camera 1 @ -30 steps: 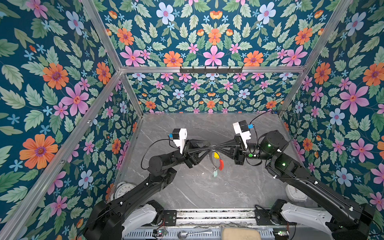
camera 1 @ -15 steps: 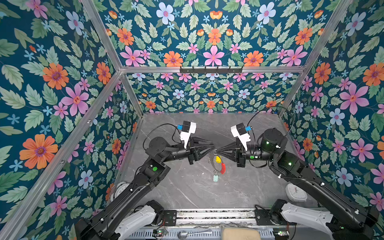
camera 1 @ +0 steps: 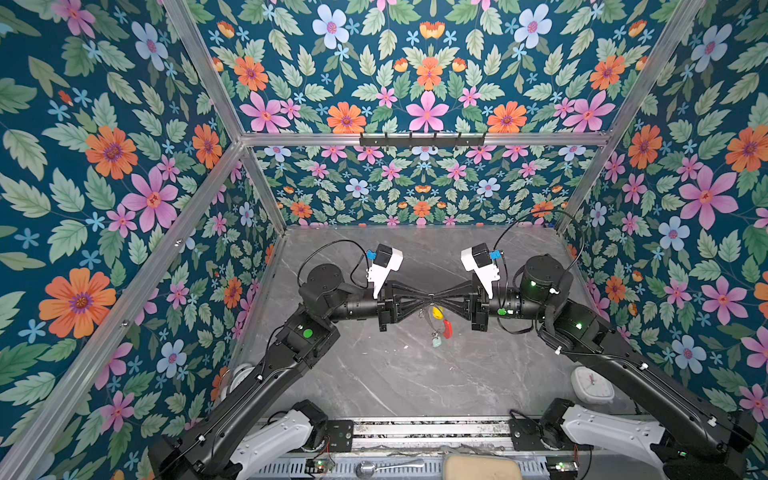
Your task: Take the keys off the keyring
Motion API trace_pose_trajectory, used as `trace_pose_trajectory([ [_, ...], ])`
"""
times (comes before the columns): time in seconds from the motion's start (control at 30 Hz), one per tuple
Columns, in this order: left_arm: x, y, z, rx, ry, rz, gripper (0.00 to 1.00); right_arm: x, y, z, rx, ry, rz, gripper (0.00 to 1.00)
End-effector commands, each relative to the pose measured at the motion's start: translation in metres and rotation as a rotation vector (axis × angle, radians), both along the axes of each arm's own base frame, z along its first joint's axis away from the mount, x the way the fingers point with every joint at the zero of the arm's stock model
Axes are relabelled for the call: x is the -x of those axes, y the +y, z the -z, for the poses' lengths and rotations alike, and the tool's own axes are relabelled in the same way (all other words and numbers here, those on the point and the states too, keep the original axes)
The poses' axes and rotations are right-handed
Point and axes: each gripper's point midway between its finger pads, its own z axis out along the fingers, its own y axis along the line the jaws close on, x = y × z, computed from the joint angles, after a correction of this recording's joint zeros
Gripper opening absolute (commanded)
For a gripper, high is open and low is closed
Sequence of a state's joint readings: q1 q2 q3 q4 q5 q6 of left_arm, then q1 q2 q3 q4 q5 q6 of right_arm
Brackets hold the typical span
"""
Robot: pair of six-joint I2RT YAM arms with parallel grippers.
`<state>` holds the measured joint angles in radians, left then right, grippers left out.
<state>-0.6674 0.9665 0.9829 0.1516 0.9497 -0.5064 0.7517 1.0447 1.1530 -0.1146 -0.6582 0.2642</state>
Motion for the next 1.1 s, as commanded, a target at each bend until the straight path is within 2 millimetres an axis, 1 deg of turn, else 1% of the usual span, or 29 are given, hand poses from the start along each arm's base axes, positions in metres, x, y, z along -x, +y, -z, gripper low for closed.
trace_pose_trajectory([
  [0.0, 0.006, 0.0, -0.003, 0.005, -0.023, 0.035, 0.11, -0.005, 0.0, -0.005, -0.006, -0.022, 0.026, 0.0],
  [0.17, 0.005, -0.001, -0.004, 0.005, -0.025, 0.037, 0.04, -0.006, 0.001, -0.003, 0.0, -0.017, 0.029, 0.0],
  [0.23, 0.004, -0.001, -0.005, 0.006, -0.028, 0.031, 0.04, -0.006, 0.001, -0.004, 0.0, -0.018, 0.029, 0.0],
  [0.3, 0.003, -0.001, -0.004, -0.006, -0.026, 0.022, 0.12, -0.006, 0.001, -0.004, 0.004, -0.02, 0.026, 0.0],
  [0.37, 0.004, -0.001, -0.005, -0.012, -0.032, 0.024, 0.14, -0.006, 0.001, -0.002, 0.012, -0.019, 0.029, 0.0],
  [0.43, 0.004, -0.001, -0.006, -0.021, -0.034, 0.026, 0.14, -0.008, 0.0, -0.001, 0.019, -0.018, 0.036, 0.0],
  [0.6, 0.005, -0.002, -0.004, -0.033, -0.025, 0.04, 0.08, -0.009, 0.0, 0.001, 0.022, -0.015, 0.04, 0.0],
  [0.67, 0.005, -0.002, -0.004, -0.033, -0.023, 0.04, 0.07, -0.01, 0.0, 0.002, 0.022, -0.017, 0.047, 0.0],
  [0.7, 0.005, -0.001, -0.005, -0.031, -0.026, 0.037, 0.08, -0.01, 0.0, 0.002, 0.024, -0.017, 0.05, 0.0],
  [0.8, 0.006, 0.0, -0.007, -0.031, -0.031, 0.036, 0.17, -0.011, 0.0, 0.004, 0.03, -0.012, 0.052, 0.0],
  [0.87, 0.005, -0.001, -0.008, -0.034, -0.03, 0.034, 0.17, -0.011, 0.001, 0.005, 0.033, -0.01, 0.05, 0.0],
  [0.93, 0.005, -0.001, -0.007, -0.036, -0.028, 0.036, 0.15, -0.012, 0.001, 0.006, 0.034, -0.008, 0.052, 0.0],
  [1.07, 0.004, -0.002, -0.006, -0.037, -0.026, 0.038, 0.03, -0.013, 0.001, 0.007, 0.036, -0.007, 0.057, 0.0],
])
